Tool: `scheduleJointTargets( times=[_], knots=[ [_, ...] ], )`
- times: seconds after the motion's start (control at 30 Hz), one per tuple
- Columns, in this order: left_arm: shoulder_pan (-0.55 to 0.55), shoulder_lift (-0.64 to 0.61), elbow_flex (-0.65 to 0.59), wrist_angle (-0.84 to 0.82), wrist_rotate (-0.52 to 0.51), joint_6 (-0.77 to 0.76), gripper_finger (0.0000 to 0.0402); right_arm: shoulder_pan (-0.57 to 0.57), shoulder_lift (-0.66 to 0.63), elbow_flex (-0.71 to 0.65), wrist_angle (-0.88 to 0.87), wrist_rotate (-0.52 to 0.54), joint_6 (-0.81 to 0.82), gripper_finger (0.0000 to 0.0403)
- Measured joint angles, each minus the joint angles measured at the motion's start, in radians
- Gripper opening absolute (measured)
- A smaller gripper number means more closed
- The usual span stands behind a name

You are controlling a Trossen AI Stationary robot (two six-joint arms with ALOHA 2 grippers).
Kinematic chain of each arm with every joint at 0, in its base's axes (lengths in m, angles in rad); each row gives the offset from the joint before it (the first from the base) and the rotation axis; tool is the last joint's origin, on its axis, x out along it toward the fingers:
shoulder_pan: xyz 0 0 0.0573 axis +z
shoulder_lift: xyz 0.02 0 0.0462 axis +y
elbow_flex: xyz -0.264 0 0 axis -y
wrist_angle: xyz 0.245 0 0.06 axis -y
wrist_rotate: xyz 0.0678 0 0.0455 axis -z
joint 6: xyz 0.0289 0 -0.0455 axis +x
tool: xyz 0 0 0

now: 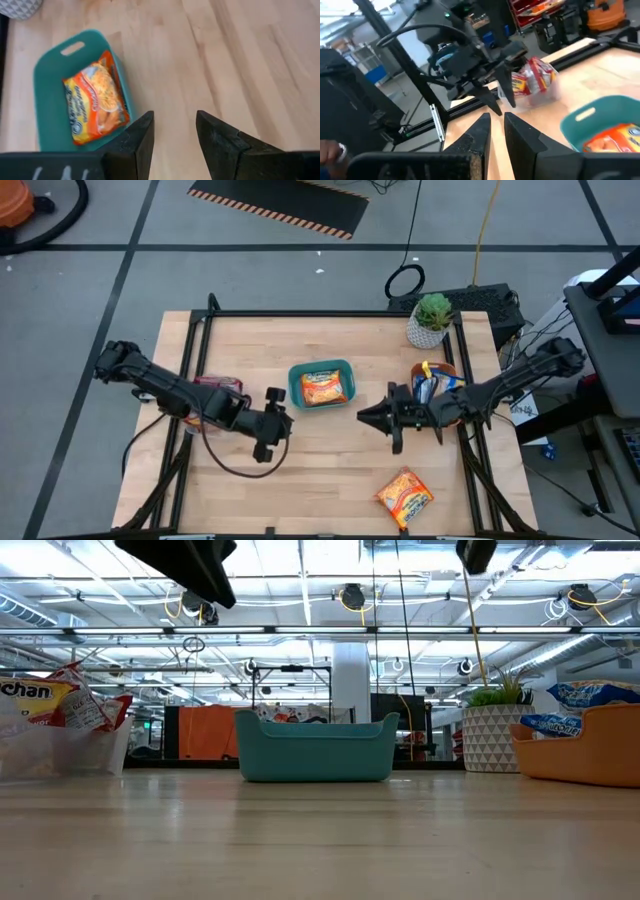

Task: Sort Maruchan noodles
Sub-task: Put the orange noodle pack into the green bin

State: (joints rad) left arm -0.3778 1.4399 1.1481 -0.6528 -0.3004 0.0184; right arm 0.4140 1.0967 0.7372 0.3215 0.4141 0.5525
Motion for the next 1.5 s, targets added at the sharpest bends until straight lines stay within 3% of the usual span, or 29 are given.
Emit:
scheduleJointTargets(
  times=[0.27,0.5,1.13,1.5],
  knots=[
    [-0.08,0.0,0.0,-0.01,-0.07,-0.114,0.0152,0.101,0.104,0.148,-0.071,-0.002,-0.074,0.0047],
    [-0.154,0.0,0.0,0.004,-0.151,-0.209,0.0152,0.176,0.166,0.226,-0.25,-0.008,0.029,0.0047],
    [-0.213,0.0,0.0,0.196,-0.167,-0.276,0.0152,0.347,0.274,0.247,-0.283,-0.027,0.231,0.0047],
    [-0.213,0.0,0.0,0.292,-0.2,-0.232,0.0152,0.475,0.294,0.247,-0.421,0.007,0.448,0.0047]
  ],
)
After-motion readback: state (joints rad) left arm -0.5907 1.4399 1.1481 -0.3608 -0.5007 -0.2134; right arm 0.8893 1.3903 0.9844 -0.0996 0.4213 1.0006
